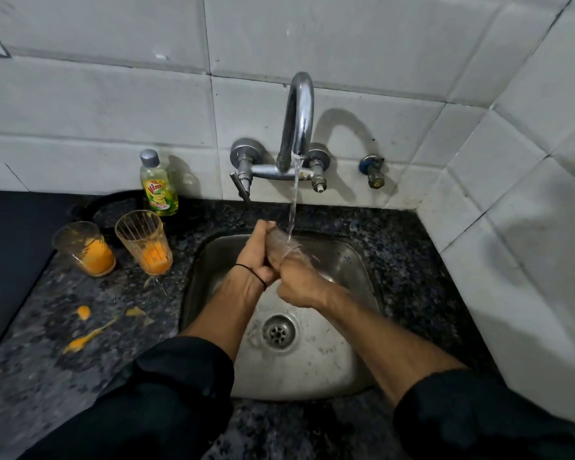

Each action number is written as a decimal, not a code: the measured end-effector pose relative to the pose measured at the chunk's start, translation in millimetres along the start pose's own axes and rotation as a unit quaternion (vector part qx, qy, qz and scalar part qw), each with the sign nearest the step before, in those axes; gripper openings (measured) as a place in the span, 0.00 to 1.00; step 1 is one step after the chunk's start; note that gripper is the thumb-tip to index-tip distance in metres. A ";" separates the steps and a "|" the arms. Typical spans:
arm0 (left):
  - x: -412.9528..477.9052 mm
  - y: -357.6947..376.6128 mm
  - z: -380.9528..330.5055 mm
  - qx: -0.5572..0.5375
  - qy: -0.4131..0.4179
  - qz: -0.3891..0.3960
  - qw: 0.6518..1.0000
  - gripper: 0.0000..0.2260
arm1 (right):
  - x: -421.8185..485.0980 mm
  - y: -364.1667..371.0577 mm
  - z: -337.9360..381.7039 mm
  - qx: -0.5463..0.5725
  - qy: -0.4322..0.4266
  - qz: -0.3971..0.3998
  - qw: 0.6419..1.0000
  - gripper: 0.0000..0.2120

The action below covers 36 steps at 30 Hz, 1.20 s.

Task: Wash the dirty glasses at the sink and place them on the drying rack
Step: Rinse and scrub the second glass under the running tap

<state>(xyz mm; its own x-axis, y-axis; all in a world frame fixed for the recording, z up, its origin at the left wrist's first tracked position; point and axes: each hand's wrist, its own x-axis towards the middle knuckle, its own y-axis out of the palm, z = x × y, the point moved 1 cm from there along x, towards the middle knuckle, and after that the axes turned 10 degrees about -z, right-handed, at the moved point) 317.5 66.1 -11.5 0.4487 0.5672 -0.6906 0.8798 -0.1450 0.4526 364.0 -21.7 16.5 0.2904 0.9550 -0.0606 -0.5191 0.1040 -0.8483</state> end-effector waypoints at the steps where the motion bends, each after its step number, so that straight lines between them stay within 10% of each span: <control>1: -0.3 0.4 0.1 0.009 -0.004 -0.015 1.000 0.11 | -0.7 -2.1 -3.4 -0.198 -0.043 0.008 0.979 0.30; 4: 7.8 -1.0 -0.5 0.051 0.018 -0.055 0.997 0.14 | -2.4 -0.1 -15.9 -0.543 -0.163 0.008 0.824 0.33; 6: 20.1 -2.5 -2.4 0.052 0.029 -0.066 0.996 0.17 | -0.5 9.1 -18.3 -0.515 -0.142 -0.007 0.845 0.35; 9: 5.8 2.1 -0.6 0.006 0.033 -0.057 0.998 0.11 | 10.3 18.7 -2.9 -0.041 -0.001 -0.062 0.997 0.32; 12: 9.8 -4.8 1.1 -0.015 0.016 -0.022 1.000 0.17 | 6.0 9.5 10.3 0.473 0.133 0.034 0.870 0.40; 14: 5.7 -6.9 -5.4 -0.002 0.033 0.002 0.999 0.18 | 0.4 2.3 14.8 0.575 0.146 0.062 0.803 0.46; 20: 6.7 -7.9 -8.4 -0.004 0.029 -0.010 1.000 0.17 | 7.3 -14.9 26.1 0.098 0.035 -0.030 0.994 0.28; 26: 5.9 -6.8 -10.7 -0.031 0.017 -0.049 0.998 0.22 | -18.4 -13.2 36.8 0.074 0.107 -0.235 0.963 0.14; 32: 0.1 -2.9 7.1 -0.028 0.014 -0.022 0.999 0.25 | 13.9 0.6 18.3 0.506 0.272 -0.187 0.797 0.18; 36: -0.9 -4.9 -0.9 -0.003 0.014 -0.020 1.000 0.12 | 2.2 9.4 10.3 0.379 0.112 -0.147 0.906 0.16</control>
<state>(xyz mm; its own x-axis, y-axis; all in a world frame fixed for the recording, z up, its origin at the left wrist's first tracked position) 312.7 67.1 -12.6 0.4078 0.5953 -0.6923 0.8964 -0.1169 0.4275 351.5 -15.7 13.8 0.6186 0.7828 -0.0678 -0.7710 0.5881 -0.2442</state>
